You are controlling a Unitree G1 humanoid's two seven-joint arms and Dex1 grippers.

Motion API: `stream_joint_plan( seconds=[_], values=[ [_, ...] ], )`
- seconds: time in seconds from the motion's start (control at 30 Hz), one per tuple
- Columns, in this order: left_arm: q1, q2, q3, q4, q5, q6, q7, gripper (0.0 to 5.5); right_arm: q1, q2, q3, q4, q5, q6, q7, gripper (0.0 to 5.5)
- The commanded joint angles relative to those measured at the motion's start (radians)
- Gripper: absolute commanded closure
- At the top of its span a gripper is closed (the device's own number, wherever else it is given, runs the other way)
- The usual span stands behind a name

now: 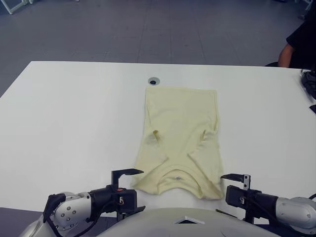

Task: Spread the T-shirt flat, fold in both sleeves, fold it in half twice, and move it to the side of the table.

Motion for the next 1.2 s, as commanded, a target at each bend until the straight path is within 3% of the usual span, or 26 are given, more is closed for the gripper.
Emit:
stream_joint_plan(
  seconds=[0.03, 0.4, 0.93, 1.1, 1.2],
  values=[
    [-0.016, -0.010, -0.023, 0.014, 0.043, 0.007, 0.011, 0.64, -0.020, -0.018, 0.023, 0.025, -0.040, 0.004, -0.002, 0.40],
    [-0.063, -0.046, -0.118, 0.075, 0.161, 0.026, 0.033, 2.55, -0.078, -0.030, 0.073, 0.044, -0.078, 0.017, 0.003, 2.12],
    [-0.095, -0.079, -0.132, 0.124, 0.206, 0.069, 0.066, 5.39, -0.138, -0.030, 0.107, 0.060, -0.080, 0.042, 0.023, 4.73],
    [-0.098, -0.078, -0.135, 0.123, 0.204, 0.068, 0.067, 5.50, -0.146, -0.029, 0.109, 0.065, -0.078, 0.041, 0.025, 5.47],
    [-0.100, -0.079, -0.135, 0.124, 0.202, 0.065, 0.067, 5.50, -0.150, -0.029, 0.111, 0.067, -0.078, 0.039, 0.026, 5.49]
  ],
)
